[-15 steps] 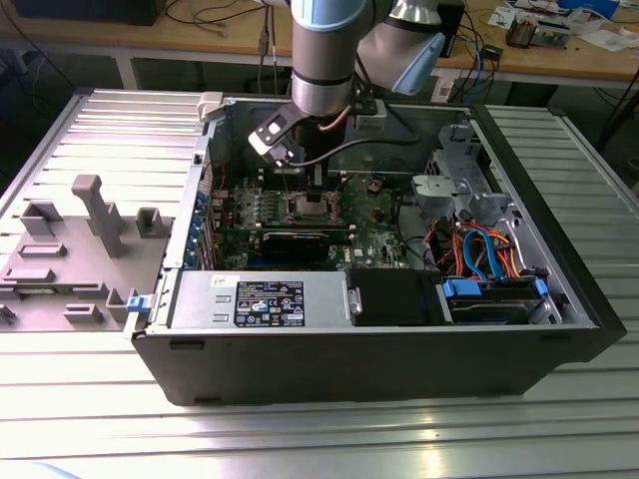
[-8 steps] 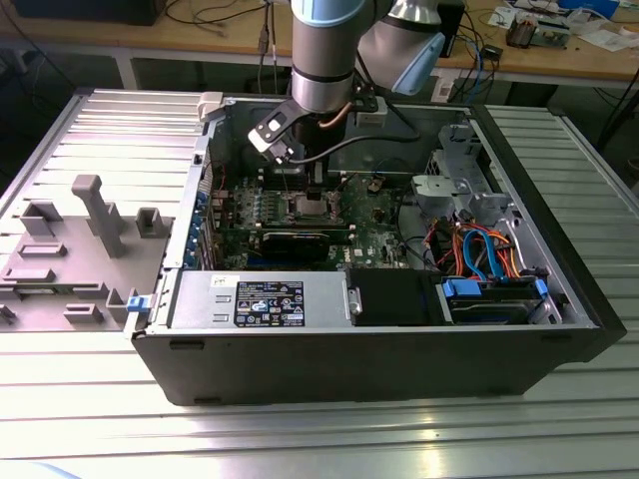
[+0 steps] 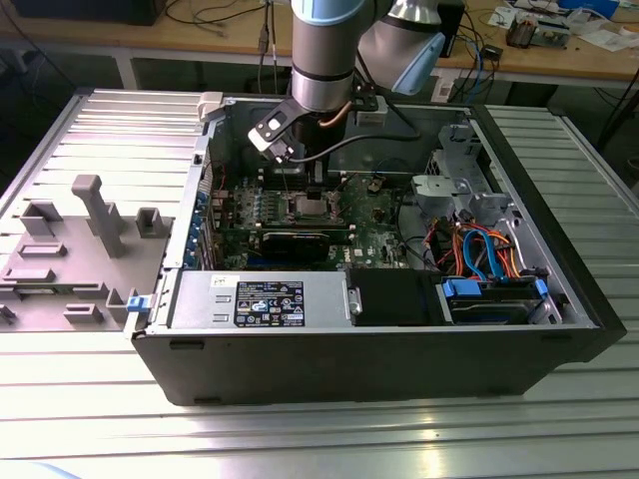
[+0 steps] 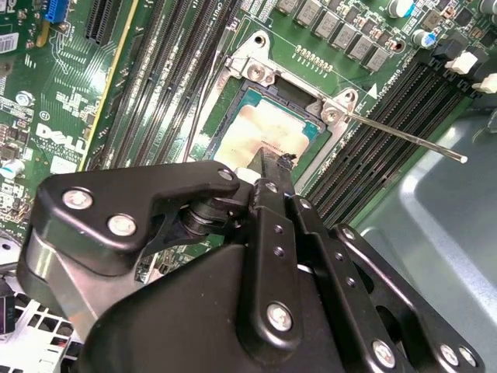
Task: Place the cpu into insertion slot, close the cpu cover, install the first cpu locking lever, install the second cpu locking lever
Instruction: 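Close the cpu cover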
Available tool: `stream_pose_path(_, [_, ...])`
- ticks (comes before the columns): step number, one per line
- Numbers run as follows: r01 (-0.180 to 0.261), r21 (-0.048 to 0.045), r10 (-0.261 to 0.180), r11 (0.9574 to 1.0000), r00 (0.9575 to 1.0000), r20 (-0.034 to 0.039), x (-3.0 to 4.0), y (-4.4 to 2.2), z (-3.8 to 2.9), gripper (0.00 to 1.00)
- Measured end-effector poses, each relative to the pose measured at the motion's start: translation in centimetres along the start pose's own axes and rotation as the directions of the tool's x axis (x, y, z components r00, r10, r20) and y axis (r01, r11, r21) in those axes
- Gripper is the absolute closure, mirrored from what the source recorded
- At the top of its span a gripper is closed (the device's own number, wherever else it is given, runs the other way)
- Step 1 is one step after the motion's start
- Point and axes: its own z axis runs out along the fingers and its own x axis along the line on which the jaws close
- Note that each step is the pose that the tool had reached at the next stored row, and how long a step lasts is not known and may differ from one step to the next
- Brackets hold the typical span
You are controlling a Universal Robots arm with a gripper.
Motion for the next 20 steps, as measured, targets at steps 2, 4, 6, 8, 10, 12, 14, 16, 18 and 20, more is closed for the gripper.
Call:
stream_pose_path(2, [0.0,0.0,0.0,1.0,1.0,0.0,0.0,0.0,-0.08,0.89])
stream_pose_path(4, [0.0,0.0,0.0,1.0,1.0,0.0,0.0,0.0,-0.17,0.89])
stream_pose_path(6, [0.0,-0.0001,0.0,1.0,1.0,-0.0001,0.01,0.0,-0.33,0.89])
stream_pose_path(8, [0.0,-0.0001,0.0,1.0,1.0,-0.0002,0.01,0.01,-0.36,0.89])
stream_pose_path(10, [0.0,0.0,0.0,1.0,1.0,-0.0001,0.01,0.0,-0.37,0.89])
stream_pose_path(12, [0.0,0.0,0.0,1.0,1.0,0.0,0.01,0.0,-0.4,0.89])
stream_pose_path(14, [0.0,0.0001,0.0,1.0,1.0,0.0001,0.01,0.0,-0.48,0.89])
stream_pose_path(16, [0.0,0.0,0.0,1.0,1.0,0.0,0.02,0.01,-0.56,0.89])
stream_pose_path(18, [0.0,-0.0001,0.0,1.0,1.0,0.0,0.02,0.01,-0.67,0.89])
stream_pose_path(20, [0.0,0.0,0.0,1.0,1.0,-0.0001,0.03,0.01,-0.8,0.89])
